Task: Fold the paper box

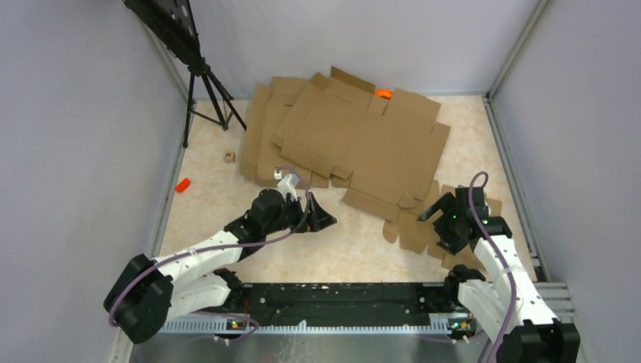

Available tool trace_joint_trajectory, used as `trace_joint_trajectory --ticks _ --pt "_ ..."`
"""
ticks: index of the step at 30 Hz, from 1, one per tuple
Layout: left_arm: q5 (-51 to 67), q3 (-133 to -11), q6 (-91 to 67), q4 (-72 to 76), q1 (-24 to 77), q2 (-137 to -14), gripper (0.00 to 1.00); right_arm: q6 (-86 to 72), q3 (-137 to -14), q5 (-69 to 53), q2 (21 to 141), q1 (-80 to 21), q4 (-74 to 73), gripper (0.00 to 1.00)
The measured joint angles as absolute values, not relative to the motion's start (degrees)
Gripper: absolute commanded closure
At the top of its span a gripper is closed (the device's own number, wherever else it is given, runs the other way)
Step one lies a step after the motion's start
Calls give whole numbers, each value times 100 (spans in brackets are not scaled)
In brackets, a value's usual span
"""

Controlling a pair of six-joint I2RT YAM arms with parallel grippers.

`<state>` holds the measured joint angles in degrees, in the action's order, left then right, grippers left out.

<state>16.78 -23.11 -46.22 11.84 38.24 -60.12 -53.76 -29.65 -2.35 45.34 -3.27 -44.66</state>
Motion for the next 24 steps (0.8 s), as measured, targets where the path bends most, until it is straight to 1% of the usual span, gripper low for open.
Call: trace_joint_trajectory --ticks 3,5,11,14,19,24 --pt "1409 -2331 -4703 1271 3885 -6169 4 -5468 -2884 -311 4379 -327 -4571 8" --pt "1157 -2458 -4654 982 3758 -6204 4 -5463 -2880 -364 4298 -327 -4545 9" --pt "674 -3352 -4121 12 2906 -6171 4 -5148 -2945 -622 4471 -327 -4143 9" --pt "602 -3760 -3865 -305 2390 -6189 6 -4917 -3072 -683 4569 -327 -3944 9" --pt "333 -4731 -3393 -703 1671 -6785 8 -4648 -3240 -687 4576 -327 -3568 10" --pt "-108 -5155 -3052 -764 1448 -7382 8 -4506 -3240 -746 4528 -327 -3323 10"
